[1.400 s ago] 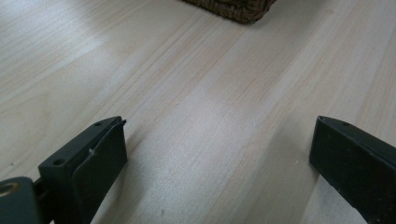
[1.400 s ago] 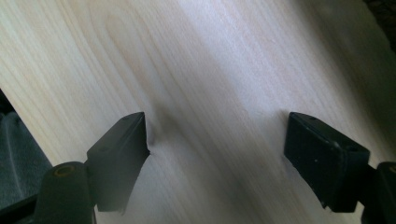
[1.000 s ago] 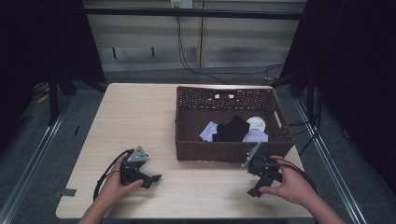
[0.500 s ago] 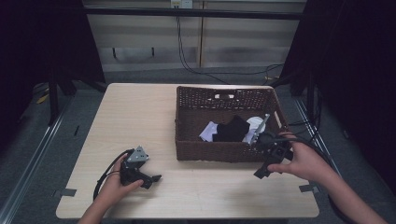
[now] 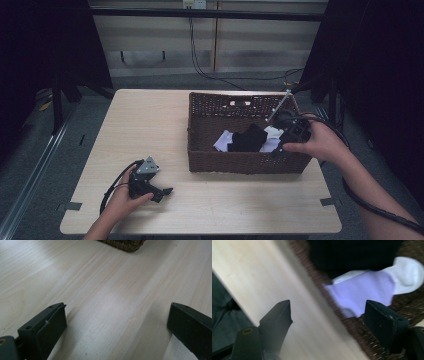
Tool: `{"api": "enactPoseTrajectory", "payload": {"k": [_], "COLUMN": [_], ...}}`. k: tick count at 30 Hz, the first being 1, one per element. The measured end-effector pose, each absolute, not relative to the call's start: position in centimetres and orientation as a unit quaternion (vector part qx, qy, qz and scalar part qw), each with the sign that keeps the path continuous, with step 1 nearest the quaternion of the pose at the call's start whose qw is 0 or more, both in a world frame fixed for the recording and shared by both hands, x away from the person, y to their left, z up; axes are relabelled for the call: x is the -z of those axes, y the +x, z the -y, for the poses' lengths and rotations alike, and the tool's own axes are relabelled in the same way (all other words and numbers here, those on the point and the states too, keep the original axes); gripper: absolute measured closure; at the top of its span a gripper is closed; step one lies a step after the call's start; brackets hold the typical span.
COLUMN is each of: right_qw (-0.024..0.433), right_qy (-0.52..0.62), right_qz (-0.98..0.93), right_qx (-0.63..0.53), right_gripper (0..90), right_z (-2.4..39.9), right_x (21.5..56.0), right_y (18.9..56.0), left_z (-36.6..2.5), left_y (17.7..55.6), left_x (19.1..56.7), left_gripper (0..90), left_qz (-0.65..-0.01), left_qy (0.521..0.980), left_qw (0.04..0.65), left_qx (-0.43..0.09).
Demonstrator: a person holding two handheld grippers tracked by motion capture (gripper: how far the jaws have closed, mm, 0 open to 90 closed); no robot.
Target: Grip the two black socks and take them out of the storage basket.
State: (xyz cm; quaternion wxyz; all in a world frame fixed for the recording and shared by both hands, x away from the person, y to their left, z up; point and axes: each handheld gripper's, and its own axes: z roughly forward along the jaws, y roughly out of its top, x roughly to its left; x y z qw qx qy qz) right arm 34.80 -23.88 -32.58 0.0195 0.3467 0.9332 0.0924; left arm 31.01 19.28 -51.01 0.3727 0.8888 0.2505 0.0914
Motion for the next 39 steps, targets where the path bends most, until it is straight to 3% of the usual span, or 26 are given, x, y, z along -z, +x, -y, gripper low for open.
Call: {"api": "enactPoseTrajectory", "payload": {"k": [12, 22, 31, 33, 35, 36, 37, 39], "right_qw": [0.037, 0.037, 0.02, 0.007, -0.005, -0.016, -0.016, -0.02], "right_qy": [0.403, 0.457, 0.479, 0.479, 0.473, 0.466, 0.466, 0.462], "right_qz": [-0.911, -0.885, -0.874, -0.874, -0.877, -0.881, -0.881, -0.883], "right_qx": [-0.085, -0.075, -0.08, -0.083, -0.084, -0.083, -0.083, -0.079], "right_gripper": [22.3, 25.0, 32.9, 39.3, 51.7, 69.9, 69.9, 82.3], "right_z": [23.9, 24.8, 25.2, 25.0, 24.7, 24.4, 24.4, 24.3], "right_x": [35.3, 40.0, 42.5, 43.1, 43.4, 43.4, 43.4, 43.2], "right_y": [40.3, 44.2, 46.4, 46.6, 46.8, 46.8, 46.8, 46.7], "left_z": [-19.2, -19.2, -19.2, -19.2, -19.2, -19.2, -19.2, -19.2], "left_y": [31.0, 31.0, 31.0, 31.0, 31.0, 31.0, 31.0, 31.0], "left_x": [51.0, 51.0, 51.0, 51.0, 51.0, 51.0, 51.0, 51.0], "left_gripper": [1.2, 0.0, 0.0, 0.0, 0.0, 0.0, 0.0, 0.0], "left_qz": [-0.251, -0.246, -0.246, -0.246, -0.246, -0.246, -0.246, -0.246], "left_qy": [0.889, 0.892, 0.892, 0.892, 0.892, 0.892, 0.892, 0.892], "left_qw": [0.373, 0.368, 0.368, 0.369, 0.368, 0.369, 0.369, 0.369], "left_qx": [-0.088, -0.087, -0.087, -0.086, -0.087, -0.086, -0.086, -0.086]}}
